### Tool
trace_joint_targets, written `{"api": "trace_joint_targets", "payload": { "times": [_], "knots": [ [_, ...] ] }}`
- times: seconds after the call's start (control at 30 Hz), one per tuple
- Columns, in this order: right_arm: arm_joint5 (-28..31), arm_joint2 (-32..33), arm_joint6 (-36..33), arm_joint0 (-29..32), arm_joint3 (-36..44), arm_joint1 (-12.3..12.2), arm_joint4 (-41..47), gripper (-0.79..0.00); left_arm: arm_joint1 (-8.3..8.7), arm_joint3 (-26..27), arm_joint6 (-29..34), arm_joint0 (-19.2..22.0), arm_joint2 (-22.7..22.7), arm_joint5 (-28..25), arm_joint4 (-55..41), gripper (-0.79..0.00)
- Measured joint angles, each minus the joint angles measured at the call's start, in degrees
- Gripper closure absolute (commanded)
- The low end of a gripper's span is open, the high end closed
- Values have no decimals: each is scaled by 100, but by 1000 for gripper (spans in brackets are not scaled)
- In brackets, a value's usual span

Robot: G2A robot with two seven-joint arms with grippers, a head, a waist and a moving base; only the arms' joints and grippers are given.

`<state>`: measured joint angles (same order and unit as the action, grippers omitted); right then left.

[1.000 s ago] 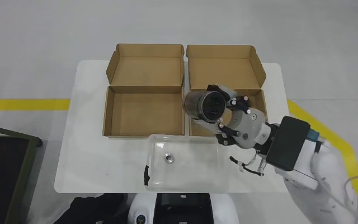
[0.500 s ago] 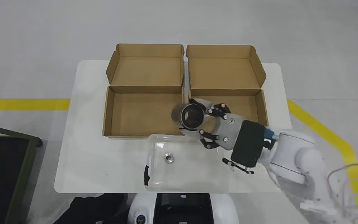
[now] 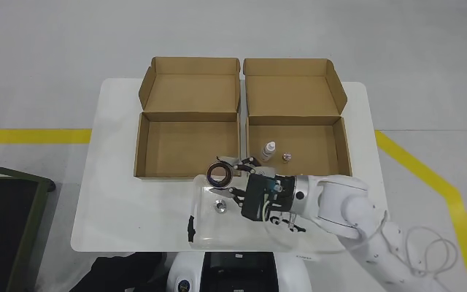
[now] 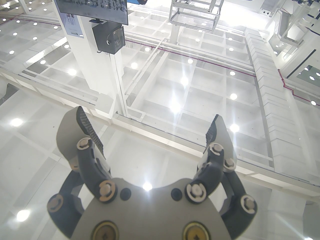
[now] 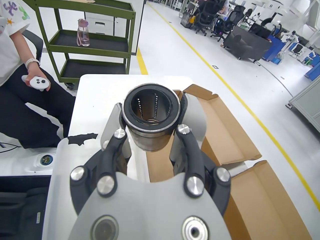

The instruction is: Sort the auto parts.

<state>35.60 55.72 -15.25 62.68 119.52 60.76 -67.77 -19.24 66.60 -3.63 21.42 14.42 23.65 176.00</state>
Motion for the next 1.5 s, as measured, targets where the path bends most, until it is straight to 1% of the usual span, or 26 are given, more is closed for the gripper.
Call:
{"api": "trace_joint_targets", "payload": {
  "times": [0.27,0.6,0.8,1.1,1.47,1.5],
  "knots": [
    [-267,-557,-275,-347,-569,159,-284,0,0,0,0,0,0,0,0,-785],
    [-763,-1181,-644,-1115,-1452,480,-222,0,0,0,0,0,0,0,0,-785],
    [-944,-1480,-764,-1508,-1973,677,-159,0,0,0,0,0,0,0,0,-785],
    [-1048,-1757,-899,-1840,-2691,903,-193,0,0,0,0,0,0,0,0,-785],
    [-1081,-1915,-1100,-2080,-3326,1129,-39,0,0,0,0,0,0,0,0,-785],
    [-1080,-1929,-1138,-2098,-3382,1152,-10,-18,0,0,0,0,0,0,0,-785]
  ]
}}
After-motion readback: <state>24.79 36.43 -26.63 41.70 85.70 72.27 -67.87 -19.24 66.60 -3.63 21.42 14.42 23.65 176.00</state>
